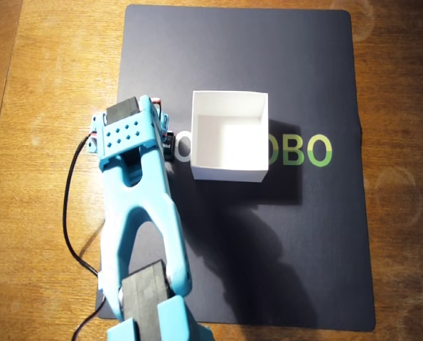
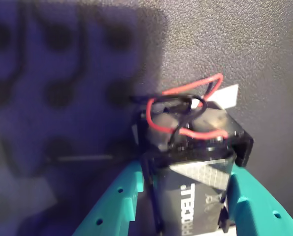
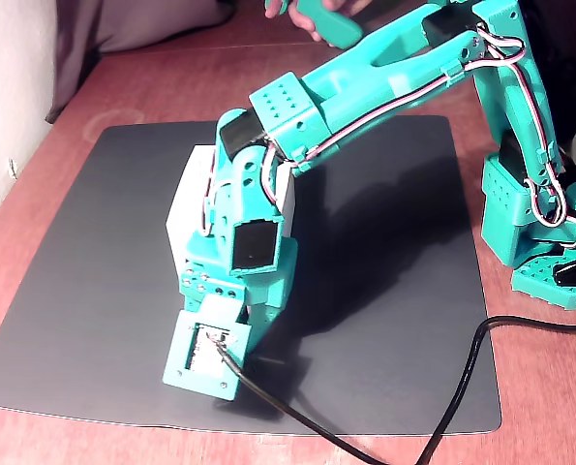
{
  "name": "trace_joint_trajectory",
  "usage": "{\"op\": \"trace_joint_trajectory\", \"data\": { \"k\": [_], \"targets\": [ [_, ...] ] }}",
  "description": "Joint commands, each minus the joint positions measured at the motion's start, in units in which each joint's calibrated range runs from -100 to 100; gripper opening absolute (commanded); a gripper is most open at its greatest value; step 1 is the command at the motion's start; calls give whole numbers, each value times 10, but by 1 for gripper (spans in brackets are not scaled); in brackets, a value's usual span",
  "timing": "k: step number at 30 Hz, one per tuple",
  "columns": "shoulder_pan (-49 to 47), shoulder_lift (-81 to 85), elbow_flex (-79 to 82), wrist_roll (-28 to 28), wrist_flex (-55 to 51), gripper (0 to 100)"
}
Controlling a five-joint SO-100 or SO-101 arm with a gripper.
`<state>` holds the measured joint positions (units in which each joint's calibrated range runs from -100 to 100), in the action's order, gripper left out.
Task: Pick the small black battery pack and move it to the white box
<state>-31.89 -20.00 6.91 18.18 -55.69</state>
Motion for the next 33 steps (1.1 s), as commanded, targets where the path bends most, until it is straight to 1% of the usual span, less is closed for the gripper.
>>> {"op": "trace_joint_trajectory", "data": {
  "k": [1, 15, 19, 27, 30, 33],
  "targets": [
    [-16, 2, -13, 3, 2, 18],
    [6, 2, -13, -1, 0, 17],
    [7, 2, -12, -20, 0, 17],
    [7, 2, -11, -20, 0, 17],
    [7, 2, -2, -20, 0, 12],
    [7, 2, 7, -20, 0, 12]
  ]
}}
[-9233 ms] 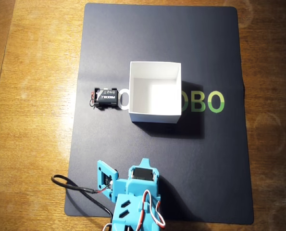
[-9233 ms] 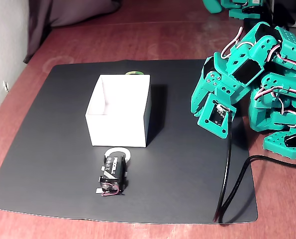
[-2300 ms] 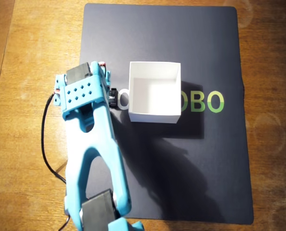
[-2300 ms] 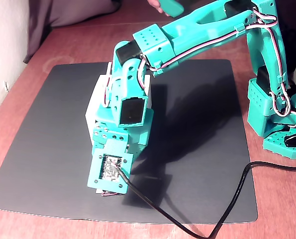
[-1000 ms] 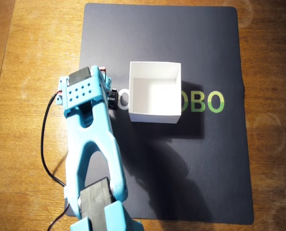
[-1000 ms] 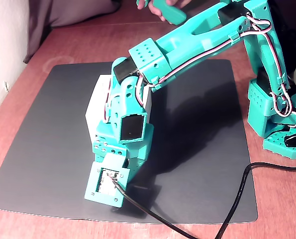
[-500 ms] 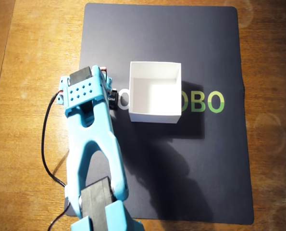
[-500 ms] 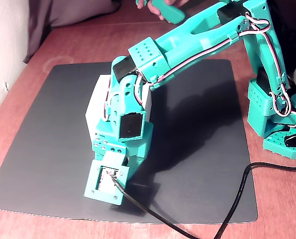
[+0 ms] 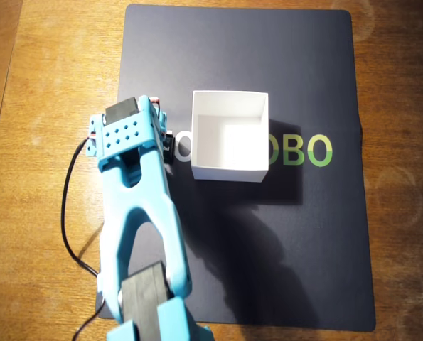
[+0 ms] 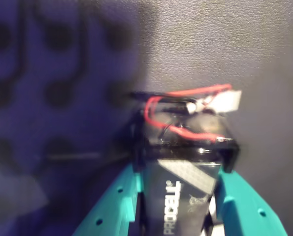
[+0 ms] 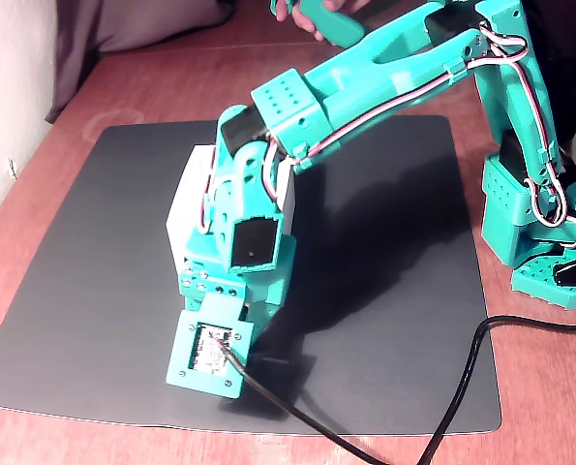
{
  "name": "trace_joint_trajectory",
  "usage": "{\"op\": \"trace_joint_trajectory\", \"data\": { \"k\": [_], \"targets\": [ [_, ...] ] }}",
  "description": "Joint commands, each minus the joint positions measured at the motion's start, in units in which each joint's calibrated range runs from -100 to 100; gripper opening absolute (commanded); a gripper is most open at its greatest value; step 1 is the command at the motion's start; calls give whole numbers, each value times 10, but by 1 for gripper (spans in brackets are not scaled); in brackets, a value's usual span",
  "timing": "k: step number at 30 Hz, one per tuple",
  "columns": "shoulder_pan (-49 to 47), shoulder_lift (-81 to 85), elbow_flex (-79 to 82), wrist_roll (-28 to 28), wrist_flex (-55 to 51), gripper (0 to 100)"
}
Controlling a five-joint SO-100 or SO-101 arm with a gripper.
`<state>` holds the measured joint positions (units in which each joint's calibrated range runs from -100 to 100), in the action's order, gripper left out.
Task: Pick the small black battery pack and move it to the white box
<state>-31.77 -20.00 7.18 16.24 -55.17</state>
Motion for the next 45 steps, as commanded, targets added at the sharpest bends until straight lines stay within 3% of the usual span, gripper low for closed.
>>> {"op": "trace_joint_trajectory", "data": {
  "k": [1, 45],
  "targets": [
    [6, 2, 6, -1, -6, 12],
    [26, 36, 36, -31, -7, 7]
  ]
}}
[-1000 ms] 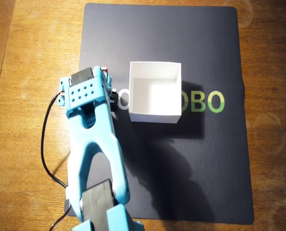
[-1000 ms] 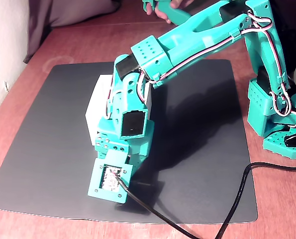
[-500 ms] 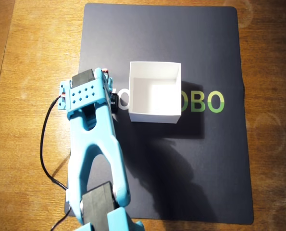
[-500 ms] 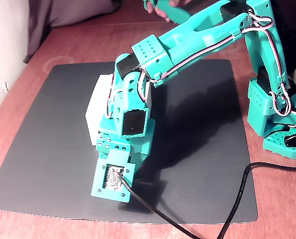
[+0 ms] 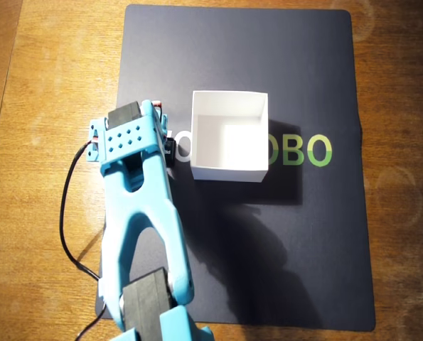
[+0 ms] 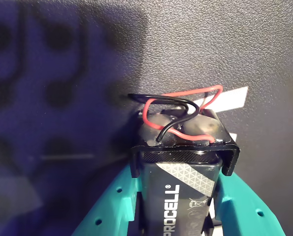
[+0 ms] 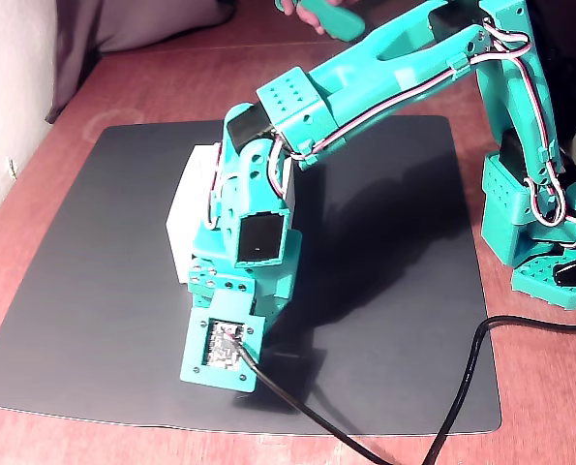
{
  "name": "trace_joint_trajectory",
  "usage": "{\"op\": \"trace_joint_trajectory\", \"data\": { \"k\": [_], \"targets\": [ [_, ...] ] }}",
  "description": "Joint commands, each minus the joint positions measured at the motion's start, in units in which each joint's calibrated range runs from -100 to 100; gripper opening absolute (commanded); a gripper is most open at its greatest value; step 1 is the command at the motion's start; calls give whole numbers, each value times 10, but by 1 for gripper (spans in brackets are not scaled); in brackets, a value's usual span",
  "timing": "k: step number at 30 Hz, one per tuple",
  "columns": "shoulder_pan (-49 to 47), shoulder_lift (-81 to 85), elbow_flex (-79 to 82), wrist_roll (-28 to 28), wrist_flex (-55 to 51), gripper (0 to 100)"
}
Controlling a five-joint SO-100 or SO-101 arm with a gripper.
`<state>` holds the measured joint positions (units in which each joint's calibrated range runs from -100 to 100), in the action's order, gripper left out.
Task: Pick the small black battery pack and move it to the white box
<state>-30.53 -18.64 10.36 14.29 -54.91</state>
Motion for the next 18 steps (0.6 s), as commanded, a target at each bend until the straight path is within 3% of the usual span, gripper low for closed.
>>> {"op": "trace_joint_trajectory", "data": {
  "k": [1, 18],
  "targets": [
    [14, 30, 4, -12, -8, 7],
    [3, 106, 3, -51, -9, 7]
  ]
}}
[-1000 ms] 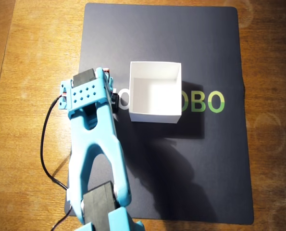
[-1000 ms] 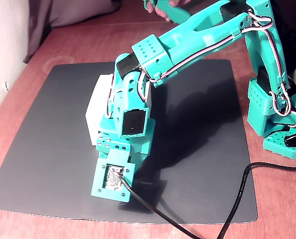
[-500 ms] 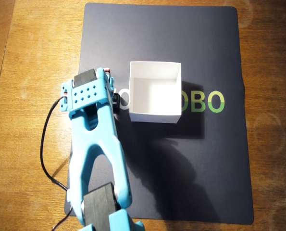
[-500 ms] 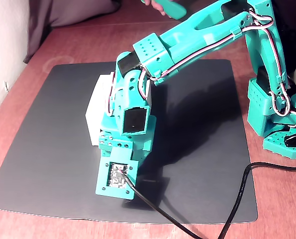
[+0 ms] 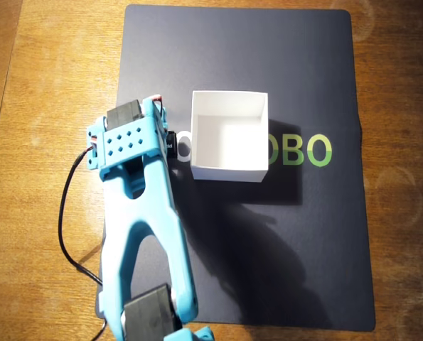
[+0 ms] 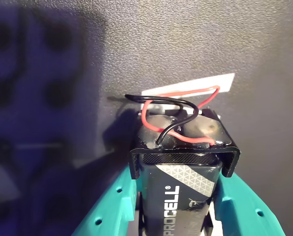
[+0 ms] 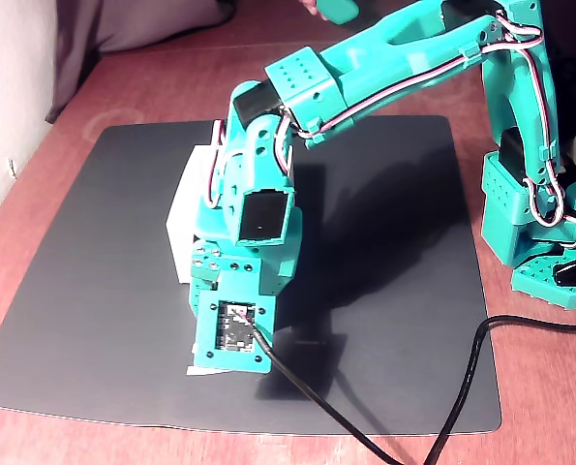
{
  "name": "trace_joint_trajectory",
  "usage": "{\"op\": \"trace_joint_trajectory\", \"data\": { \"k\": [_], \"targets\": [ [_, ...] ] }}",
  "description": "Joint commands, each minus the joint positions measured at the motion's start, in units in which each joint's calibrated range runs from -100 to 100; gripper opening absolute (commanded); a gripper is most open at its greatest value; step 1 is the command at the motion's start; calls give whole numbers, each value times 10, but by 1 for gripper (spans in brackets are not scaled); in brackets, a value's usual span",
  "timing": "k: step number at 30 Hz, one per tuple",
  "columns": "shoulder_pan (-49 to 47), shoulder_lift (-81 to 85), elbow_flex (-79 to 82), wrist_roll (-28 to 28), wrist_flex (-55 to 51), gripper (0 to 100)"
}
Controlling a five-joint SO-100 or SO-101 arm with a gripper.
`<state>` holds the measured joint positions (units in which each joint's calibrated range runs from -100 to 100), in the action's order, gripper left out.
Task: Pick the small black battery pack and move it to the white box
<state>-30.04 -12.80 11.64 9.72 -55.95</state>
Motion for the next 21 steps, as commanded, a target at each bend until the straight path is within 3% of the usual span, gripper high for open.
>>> {"op": "trace_joint_trajectory", "data": {
  "k": [1, 16, 21],
  "targets": [
    [-2, 53, -10, -11, 1, 7],
    [11, 179, -10, -86, 2, 7],
    [69, 221, -10, -99, 2, 7]
  ]
}}
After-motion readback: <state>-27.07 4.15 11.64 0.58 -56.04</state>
